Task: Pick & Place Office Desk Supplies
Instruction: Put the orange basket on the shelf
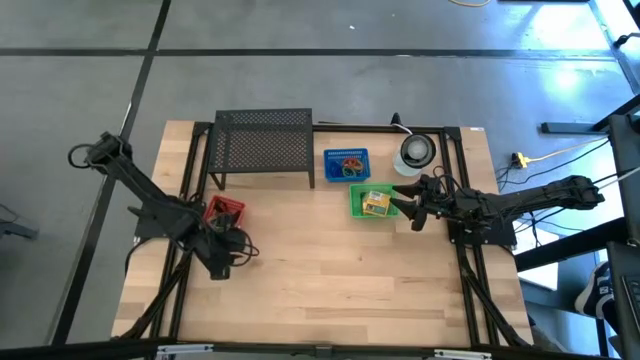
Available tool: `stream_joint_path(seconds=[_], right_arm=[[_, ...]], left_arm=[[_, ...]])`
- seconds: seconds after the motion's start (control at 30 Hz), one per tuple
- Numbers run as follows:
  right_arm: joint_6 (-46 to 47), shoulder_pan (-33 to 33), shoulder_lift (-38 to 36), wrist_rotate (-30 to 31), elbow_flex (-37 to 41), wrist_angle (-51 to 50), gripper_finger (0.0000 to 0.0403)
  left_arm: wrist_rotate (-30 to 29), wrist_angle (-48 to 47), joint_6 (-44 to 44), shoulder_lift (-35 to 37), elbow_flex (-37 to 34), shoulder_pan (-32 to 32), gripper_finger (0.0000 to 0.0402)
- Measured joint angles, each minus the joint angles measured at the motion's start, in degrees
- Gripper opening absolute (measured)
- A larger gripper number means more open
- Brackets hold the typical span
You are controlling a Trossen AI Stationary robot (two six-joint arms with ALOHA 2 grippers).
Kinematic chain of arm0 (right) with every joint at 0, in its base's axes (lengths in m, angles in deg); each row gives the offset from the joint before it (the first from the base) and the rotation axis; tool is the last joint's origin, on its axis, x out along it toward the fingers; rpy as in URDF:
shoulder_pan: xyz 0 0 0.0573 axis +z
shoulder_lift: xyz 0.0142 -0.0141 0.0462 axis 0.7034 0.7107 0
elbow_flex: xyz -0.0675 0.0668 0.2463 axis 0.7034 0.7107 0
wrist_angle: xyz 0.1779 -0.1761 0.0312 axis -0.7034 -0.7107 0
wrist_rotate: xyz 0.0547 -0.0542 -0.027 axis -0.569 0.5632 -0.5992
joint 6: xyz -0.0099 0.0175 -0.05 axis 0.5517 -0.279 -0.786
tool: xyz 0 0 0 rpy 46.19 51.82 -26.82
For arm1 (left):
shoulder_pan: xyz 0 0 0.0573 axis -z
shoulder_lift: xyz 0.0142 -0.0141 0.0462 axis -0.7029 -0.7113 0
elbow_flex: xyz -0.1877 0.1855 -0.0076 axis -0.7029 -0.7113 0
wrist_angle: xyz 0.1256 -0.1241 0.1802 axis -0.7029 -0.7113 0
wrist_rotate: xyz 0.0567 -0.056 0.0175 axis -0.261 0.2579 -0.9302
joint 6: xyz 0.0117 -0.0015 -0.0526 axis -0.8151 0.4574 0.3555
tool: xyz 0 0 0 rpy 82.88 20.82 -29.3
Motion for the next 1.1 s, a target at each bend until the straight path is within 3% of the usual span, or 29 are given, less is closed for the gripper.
stream_joint_path(seconds=[0.13,0.23,0.37,0.47,0.9,1.1], right_arm=[[-0.01,0.01,0.00,-0.42,0.00,-0.05,0.0260],[-0.03,0.02,0.00,-0.59,0.00,-0.16,0.0260],[-0.17,0.02,0.00,-0.59,0.00,-1.07,0.0260],[-0.21,0.02,0.00,-0.57,0.00,-1.36,0.0260],[-0.47,0.02,-0.01,-0.55,0.00,-1.34,0.0260],[-0.62,0.02,0.00,-0.52,0.00,-1.34,0.0260]], left_arm=[[1.09,-10.40,0.48,0.00,3.09,-0.75,0.0159],[5.44,-16.26,4.37,0.00,3.19,-0.77,0.0159],[13.20,-17.83,9.31,-0.02,1.84,-0.70,0.0159],[15.85,-17.81,10.15,-0.02,0.70,-0.52,0.0159],[14.34,-15.14,4.25,-0.07,-5.43,-0.51,0.0154],[13.15,-12.06,0.65,-0.07,-5.43,-0.51,0.0086]])
